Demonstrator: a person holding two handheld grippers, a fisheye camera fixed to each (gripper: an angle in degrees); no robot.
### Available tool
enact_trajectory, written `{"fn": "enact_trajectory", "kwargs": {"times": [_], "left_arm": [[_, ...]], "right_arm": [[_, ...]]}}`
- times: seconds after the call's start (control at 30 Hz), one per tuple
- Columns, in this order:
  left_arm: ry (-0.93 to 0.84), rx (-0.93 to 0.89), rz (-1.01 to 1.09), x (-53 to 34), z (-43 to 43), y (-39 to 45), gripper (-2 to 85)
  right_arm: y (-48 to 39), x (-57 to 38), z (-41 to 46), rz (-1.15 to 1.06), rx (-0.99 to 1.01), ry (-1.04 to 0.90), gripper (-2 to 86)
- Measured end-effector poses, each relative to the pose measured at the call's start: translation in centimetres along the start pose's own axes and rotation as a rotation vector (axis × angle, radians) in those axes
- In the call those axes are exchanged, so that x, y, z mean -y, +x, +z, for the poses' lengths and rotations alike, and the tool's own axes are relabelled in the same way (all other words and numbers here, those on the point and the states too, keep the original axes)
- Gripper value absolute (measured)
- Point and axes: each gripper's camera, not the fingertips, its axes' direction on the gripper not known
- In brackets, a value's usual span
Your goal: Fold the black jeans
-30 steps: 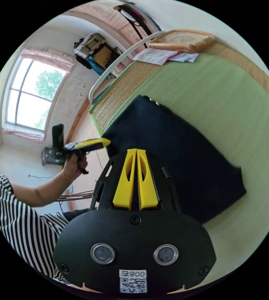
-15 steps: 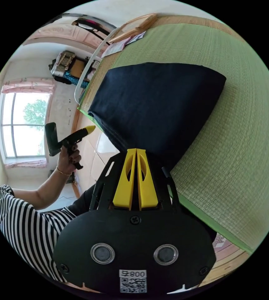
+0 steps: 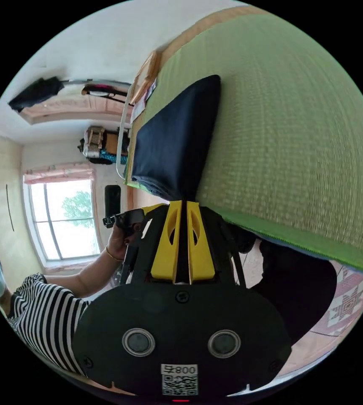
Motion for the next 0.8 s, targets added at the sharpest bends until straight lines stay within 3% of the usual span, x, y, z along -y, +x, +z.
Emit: {"fn": "enact_trajectory", "kwargs": {"times": [0.33, 0.8], "left_arm": [[0.0, -0.028, -0.132, 2.2, 3.2, -2.7, 3.7], [0.058, -0.013, -0.035, 2.0, 3.4, -2.9, 0.5]], "right_arm": [[8.4, -5.0, -3.9, 0.12, 0.177, 0.034, 9.5], [13.6, -7.2, -4.7, 0.191, 0.35, 0.031, 11.5]]}}
